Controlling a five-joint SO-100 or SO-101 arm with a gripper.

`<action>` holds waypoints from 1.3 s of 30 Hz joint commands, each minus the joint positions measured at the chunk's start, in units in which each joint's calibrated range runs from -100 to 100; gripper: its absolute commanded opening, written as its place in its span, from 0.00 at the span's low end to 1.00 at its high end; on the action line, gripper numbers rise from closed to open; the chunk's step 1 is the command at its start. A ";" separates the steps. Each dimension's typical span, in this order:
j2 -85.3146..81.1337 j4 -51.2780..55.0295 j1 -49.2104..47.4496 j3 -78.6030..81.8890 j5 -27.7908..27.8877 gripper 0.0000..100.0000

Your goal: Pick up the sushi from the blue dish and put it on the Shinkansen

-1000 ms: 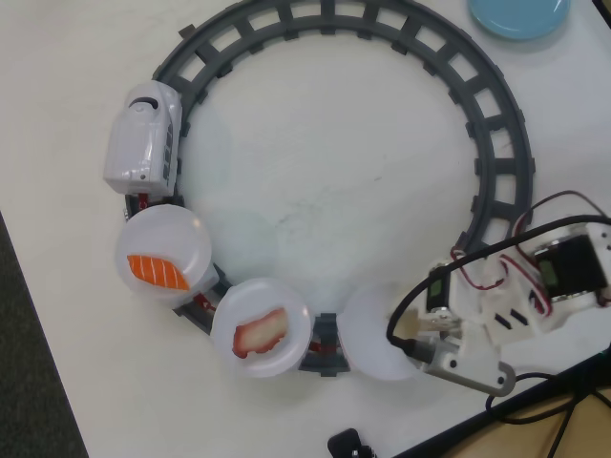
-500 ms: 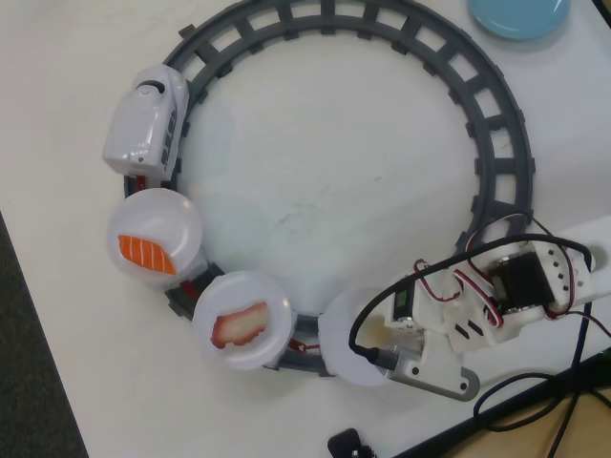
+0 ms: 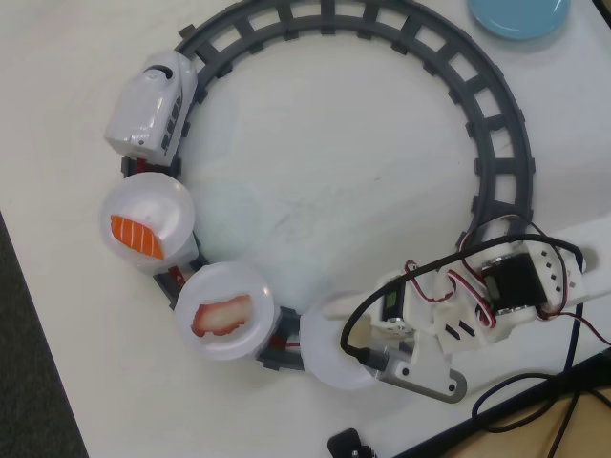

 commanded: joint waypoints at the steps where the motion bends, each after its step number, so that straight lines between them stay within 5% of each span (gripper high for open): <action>1: -1.13 0.80 1.08 -7.65 -0.34 0.26; 11: -10.65 16.98 4.78 -14.30 -0.34 0.35; 19: -18.08 40.25 13.67 -12.41 -0.13 0.35; 28: -38.71 40.17 35.76 5.36 2.18 0.35; 39: -70.11 32.47 54.25 55.90 8.47 0.35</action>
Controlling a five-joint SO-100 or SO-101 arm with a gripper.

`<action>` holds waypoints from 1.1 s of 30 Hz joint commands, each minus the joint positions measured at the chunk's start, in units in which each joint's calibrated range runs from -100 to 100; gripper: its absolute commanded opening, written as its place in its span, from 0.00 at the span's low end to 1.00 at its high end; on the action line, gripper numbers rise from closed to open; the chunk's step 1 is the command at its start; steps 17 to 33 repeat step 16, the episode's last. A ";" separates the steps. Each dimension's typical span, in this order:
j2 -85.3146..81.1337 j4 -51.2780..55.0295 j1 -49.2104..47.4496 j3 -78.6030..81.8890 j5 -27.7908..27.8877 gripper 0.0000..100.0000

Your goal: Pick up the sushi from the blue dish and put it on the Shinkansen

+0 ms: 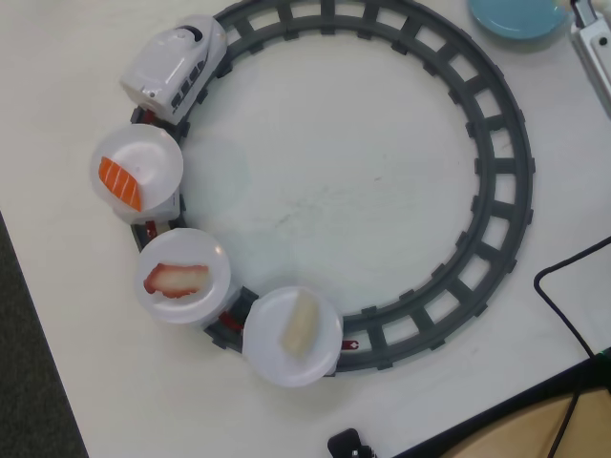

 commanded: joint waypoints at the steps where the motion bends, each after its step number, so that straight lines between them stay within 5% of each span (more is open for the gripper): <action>1: -16.43 -6.43 4.55 21.76 1.46 0.35; 9: -48.00 -22.94 18.72 61.16 7.02 0.35; 16: -74.97 -25.77 29.81 88.90 12.32 0.35; 33: -74.97 -25.77 29.81 88.90 12.32 0.35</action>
